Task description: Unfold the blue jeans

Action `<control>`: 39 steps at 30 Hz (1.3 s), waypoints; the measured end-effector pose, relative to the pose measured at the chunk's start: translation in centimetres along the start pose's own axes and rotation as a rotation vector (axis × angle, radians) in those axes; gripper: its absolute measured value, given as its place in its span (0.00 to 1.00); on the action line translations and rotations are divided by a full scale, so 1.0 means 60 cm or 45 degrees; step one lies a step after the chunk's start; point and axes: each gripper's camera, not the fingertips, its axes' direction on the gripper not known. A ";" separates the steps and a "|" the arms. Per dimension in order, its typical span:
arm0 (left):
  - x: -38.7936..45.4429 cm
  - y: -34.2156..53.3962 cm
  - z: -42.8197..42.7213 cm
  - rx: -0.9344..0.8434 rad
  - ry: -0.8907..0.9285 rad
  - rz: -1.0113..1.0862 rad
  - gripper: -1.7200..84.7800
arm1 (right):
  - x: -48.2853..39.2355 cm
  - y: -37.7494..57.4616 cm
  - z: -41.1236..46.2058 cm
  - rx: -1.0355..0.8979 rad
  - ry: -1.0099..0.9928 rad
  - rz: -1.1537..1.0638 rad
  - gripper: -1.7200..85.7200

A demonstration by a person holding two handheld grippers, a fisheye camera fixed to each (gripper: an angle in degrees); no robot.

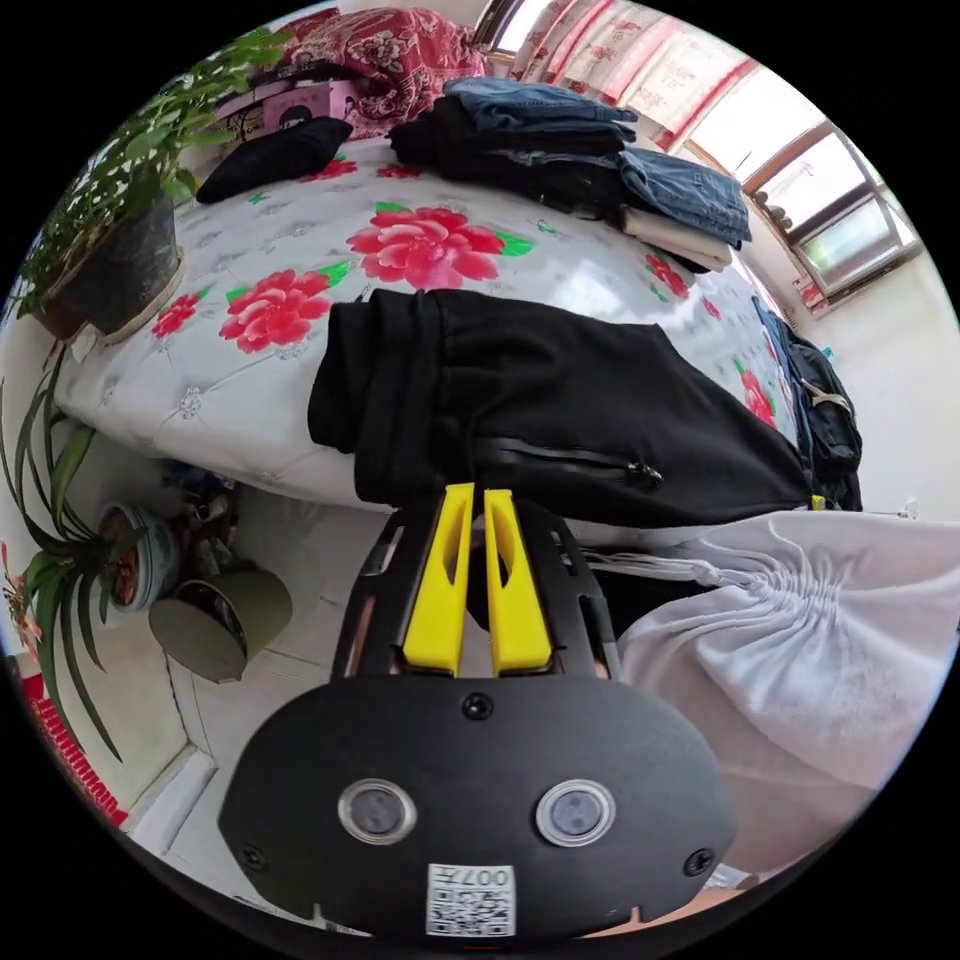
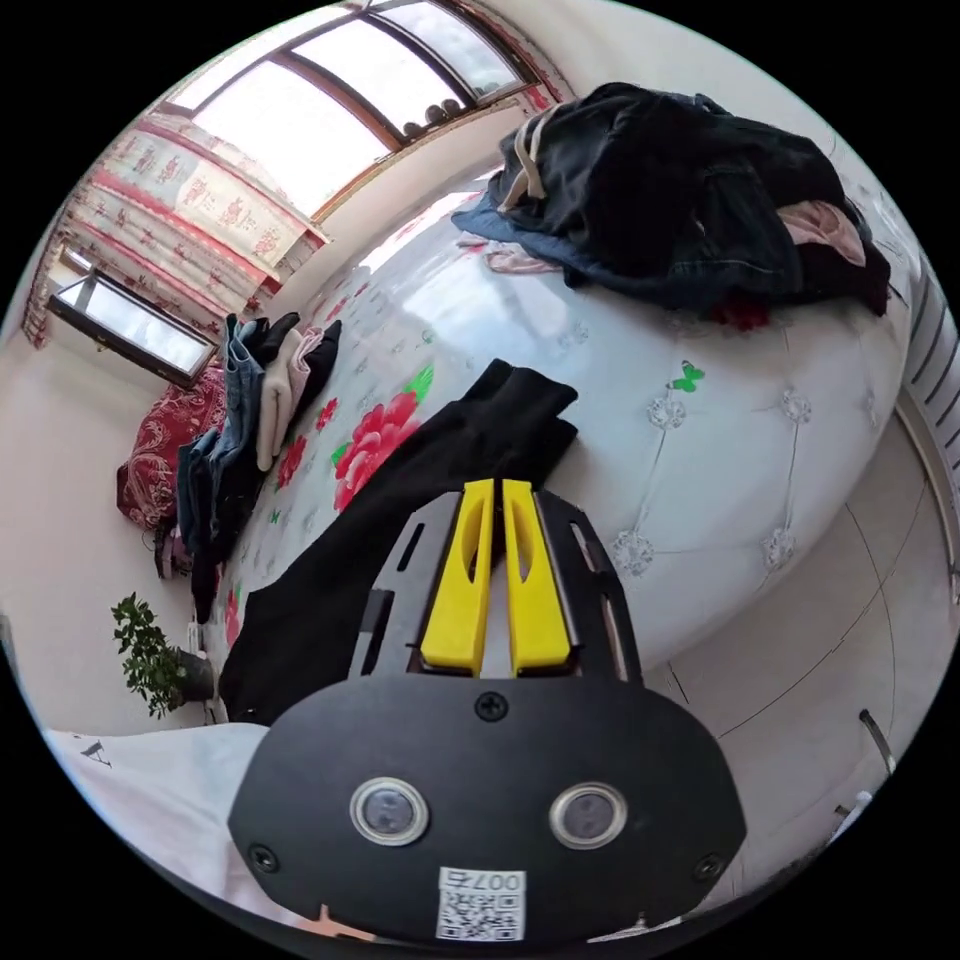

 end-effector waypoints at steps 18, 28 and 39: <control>-0.168 0.142 0.008 0.367 0.608 -0.794 0.16 | 0.084 0.050 0.111 0.054 -0.279 0.418 0.07; -0.104 0.033 -0.056 0.506 0.661 -0.547 0.01 | -0.092 -0.008 0.116 0.043 -0.194 0.045 0.02; -0.175 0.105 0.081 0.334 0.637 -0.869 0.09 | 0.046 0.091 0.210 -0.045 -0.221 0.542 0.02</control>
